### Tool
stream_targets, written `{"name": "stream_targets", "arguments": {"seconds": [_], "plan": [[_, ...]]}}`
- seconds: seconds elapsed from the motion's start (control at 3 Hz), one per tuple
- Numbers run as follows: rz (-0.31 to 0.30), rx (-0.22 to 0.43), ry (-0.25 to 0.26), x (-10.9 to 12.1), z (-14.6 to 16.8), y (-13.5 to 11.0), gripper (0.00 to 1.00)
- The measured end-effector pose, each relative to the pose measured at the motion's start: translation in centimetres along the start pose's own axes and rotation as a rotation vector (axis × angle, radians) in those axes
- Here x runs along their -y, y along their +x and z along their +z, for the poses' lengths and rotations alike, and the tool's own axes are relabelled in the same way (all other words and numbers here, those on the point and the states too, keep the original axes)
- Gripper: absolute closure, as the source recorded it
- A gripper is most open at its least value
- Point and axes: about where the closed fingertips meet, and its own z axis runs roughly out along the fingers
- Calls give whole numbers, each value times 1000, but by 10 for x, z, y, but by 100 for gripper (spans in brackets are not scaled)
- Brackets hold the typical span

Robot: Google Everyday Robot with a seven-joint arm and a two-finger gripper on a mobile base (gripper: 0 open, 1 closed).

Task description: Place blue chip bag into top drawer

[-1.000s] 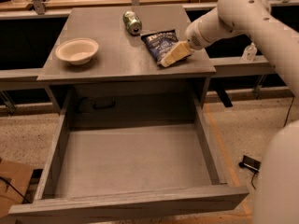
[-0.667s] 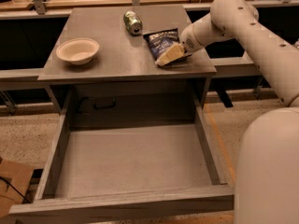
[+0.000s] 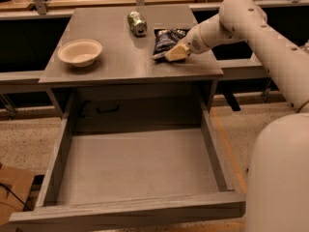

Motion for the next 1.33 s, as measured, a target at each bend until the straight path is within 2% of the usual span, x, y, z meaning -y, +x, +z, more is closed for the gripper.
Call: {"name": "stream_targets", "arguments": {"seconds": [0.33,0.67,1.0,1.33], "plan": [[-90,15,-19,-29,-35,-10,88],[-191,-7,-60,-85,-93,-15,100],[-245,-40,-165,-161,-163,-1,100],[-236,-55,-178,-167,-176,7,100]]}}
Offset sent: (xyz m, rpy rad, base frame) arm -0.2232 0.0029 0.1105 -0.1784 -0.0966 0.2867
